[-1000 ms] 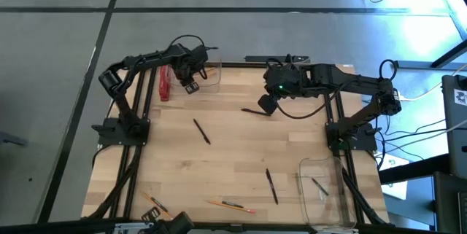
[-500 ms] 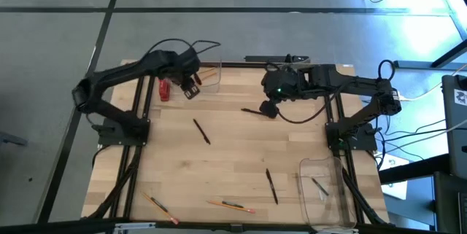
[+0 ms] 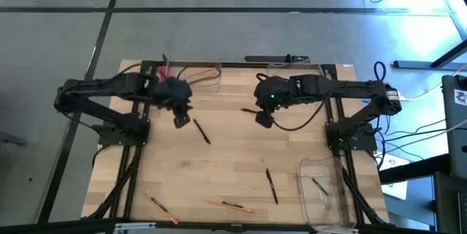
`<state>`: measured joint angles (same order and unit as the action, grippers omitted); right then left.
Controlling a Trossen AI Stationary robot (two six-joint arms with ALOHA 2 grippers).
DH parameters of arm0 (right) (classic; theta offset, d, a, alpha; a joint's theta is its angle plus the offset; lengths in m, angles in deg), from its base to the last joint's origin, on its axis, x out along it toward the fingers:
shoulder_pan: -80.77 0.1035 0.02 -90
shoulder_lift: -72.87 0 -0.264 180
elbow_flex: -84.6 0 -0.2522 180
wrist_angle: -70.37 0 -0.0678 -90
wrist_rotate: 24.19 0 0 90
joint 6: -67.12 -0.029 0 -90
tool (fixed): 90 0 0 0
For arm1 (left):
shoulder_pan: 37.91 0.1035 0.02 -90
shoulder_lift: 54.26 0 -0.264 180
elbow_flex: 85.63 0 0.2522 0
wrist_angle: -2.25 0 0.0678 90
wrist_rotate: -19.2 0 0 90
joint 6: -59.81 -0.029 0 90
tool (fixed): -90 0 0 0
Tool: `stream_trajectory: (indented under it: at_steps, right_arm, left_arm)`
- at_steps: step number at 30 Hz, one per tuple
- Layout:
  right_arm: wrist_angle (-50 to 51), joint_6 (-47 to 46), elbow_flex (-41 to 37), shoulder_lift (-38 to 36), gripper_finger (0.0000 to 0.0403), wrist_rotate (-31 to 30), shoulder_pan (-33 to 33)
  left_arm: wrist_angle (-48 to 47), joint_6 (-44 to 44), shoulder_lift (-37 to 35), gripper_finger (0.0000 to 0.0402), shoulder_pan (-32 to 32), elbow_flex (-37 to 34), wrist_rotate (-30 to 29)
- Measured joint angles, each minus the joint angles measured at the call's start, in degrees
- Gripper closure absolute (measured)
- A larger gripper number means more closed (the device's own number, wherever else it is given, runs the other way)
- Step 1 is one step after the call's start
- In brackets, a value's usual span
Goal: Sort crayons/erasers/pens/pencils in bins
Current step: Put the top right black pen into the top right transparent bin
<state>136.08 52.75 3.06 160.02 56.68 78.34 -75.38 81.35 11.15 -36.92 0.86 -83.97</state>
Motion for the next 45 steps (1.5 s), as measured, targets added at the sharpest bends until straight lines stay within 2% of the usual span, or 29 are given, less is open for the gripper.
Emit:
stream_trajectory:
  at_steps: [4, 9, 15, 23, 28, 34, 45]
  right_arm:
    - [-0.37, 0.04, -0.05, 0.02, 0.0345, 1.28, 0.00]
    - [-1.46, 2.38, -0.66, 0.75, 0.0282, 1.31, -0.13]
    - [-4.81, 2.64, -7.03, 3.02, 0.0228, 2.26, -2.38]
    - [-12.83, 4.41, -15.78, 8.07, 0.0222, 2.80, -6.05]
    - [-18.71, 7.58, -18.41, 11.73, 0.0222, 2.78, -7.18]
    - [-24.43, 10.51, -19.40, 15.69, 0.0222, 2.76, -7.75]
    - [-27.23, 11.70, -19.38, 21.09, 0.0222, 2.72, -9.13]
  left_arm:
    - [0.06, 2.86, -0.01, 0.0291, -5.22, 0.00, -3.19]
    - [0.23, 6.45, 0.19, 0.0291, -9.73, 0.00, -5.37]
    - [0.42, 9.79, 0.19, 0.0291, -12.73, 0.00, -7.87]
    - [0.53, 11.38, 0.19, 0.0291, -14.22, 0.00, -8.55]
    - [0.53, 11.36, 0.19, 0.0291, -14.31, 0.00, -8.55]
    - [0.51, 11.36, 0.19, 0.0292, -14.31, 0.00, -8.53]
    - [0.46, 10.88, 0.19, 0.0292, -14.27, 0.00, -8.69]
